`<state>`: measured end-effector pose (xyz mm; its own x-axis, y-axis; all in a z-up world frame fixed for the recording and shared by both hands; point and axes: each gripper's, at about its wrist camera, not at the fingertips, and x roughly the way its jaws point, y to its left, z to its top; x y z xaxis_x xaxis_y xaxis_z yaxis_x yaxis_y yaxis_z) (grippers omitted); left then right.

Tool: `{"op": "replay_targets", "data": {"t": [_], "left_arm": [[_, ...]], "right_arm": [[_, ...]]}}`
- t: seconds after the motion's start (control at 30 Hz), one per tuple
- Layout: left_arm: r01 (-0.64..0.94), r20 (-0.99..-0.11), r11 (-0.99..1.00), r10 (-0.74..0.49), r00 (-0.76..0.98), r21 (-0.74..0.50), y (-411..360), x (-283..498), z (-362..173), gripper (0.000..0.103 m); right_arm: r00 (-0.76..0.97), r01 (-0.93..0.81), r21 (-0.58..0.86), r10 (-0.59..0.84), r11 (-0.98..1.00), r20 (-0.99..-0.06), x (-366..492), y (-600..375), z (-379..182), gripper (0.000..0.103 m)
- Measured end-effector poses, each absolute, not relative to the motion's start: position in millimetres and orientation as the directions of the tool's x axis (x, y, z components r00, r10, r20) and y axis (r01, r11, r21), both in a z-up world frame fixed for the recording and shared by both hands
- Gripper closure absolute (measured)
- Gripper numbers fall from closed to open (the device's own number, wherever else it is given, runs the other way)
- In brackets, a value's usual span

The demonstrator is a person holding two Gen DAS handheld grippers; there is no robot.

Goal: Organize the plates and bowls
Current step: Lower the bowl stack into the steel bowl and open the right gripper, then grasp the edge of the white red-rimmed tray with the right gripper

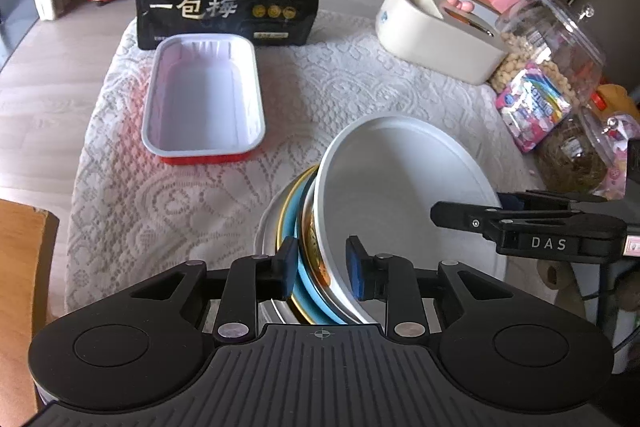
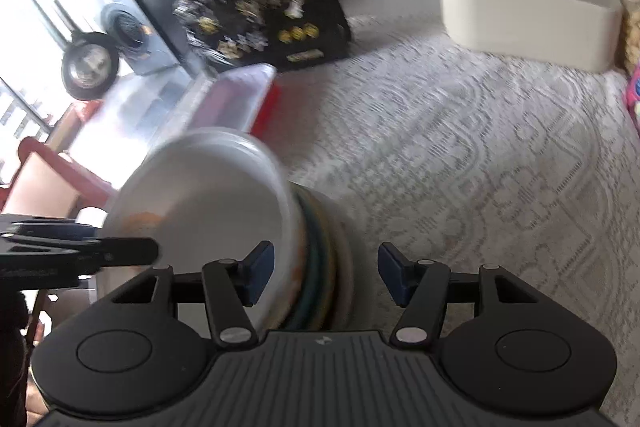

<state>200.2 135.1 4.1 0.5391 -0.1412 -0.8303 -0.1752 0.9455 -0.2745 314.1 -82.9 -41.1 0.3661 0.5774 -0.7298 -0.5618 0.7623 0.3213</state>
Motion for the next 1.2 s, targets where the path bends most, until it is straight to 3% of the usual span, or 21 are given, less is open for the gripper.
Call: {"op": "replay_targets", "data": {"t": [0.17,0.33,0.53,0.7,0.93,1.2], "left_arm": [[-0.173,-0.823,0.944,-0.144,0.549,-0.280,142.5,194.9,14.1,0.075],[-0.178,-0.814,0.935,-0.161,0.558,-0.306,151.9,189.6,25.0,0.076],[-0.123,-0.740,0.917,-0.221,0.635,-0.379,167.7,173.1,60.3,0.076],[-0.148,-0.704,0.916,-0.174,0.689,-0.372,199.0,178.9,74.3,0.076],[-0.345,-0.787,0.901,0.006,0.617,-0.263,284.9,237.5,27.9,0.076],[-0.426,-0.882,0.865,-0.039,0.469,-0.264,316.3,301.0,-36.8,0.076]], "right_arm": [[0.400,-0.521,0.279,0.519,0.807,-0.755,306.1,-80.4,-40.9,0.059],[0.408,-0.493,0.161,0.391,0.855,-0.825,298.5,-63.6,-34.0,0.059],[0.458,-0.513,0.090,0.361,0.853,-0.812,289.6,-57.1,7.5,0.059],[0.482,-0.535,0.099,0.398,0.839,-0.781,299.2,-37.7,49.0,0.045],[0.403,-0.558,0.093,0.368,0.824,-0.838,352.1,35.3,58.4,0.039],[0.178,-0.572,0.135,0.282,0.809,-0.943,429.3,122.3,-2.6,0.037]]}}
